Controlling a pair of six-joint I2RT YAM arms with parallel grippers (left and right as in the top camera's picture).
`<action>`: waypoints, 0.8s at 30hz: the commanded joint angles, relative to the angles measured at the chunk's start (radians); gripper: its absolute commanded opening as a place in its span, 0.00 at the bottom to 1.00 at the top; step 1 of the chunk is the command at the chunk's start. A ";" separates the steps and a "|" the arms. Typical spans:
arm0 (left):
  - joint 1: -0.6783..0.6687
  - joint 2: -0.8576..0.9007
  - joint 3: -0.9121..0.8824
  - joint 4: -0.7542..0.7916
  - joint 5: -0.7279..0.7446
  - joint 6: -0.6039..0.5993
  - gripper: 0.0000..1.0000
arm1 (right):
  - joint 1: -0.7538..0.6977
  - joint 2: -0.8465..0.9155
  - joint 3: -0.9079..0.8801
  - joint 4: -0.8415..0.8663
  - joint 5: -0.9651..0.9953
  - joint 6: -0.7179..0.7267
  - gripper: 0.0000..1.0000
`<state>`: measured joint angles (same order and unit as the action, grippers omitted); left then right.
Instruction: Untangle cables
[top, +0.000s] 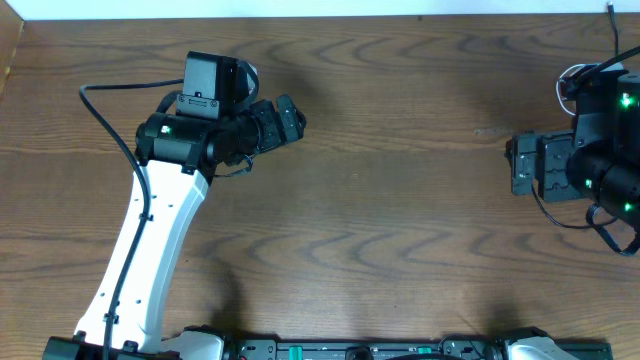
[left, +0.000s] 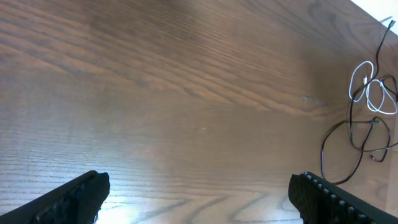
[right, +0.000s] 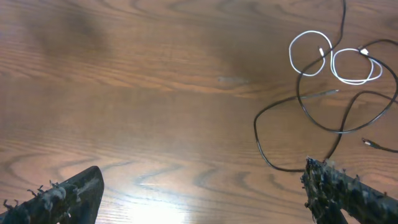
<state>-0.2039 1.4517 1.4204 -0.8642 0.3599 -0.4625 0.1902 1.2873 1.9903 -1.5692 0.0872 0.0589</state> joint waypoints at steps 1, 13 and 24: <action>0.000 0.002 0.005 -0.003 -0.013 0.021 0.98 | 0.007 -0.002 0.006 0.012 0.027 -0.020 0.99; 0.000 0.002 0.005 -0.003 -0.013 0.021 0.98 | -0.045 -0.090 -0.190 0.358 0.049 -0.121 0.99; 0.000 0.002 0.005 -0.003 -0.013 0.021 0.98 | -0.092 -0.412 -0.757 0.842 0.028 -0.164 0.99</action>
<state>-0.2039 1.4517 1.4208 -0.8639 0.3595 -0.4625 0.1150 0.9443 1.3396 -0.7692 0.1207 -0.0734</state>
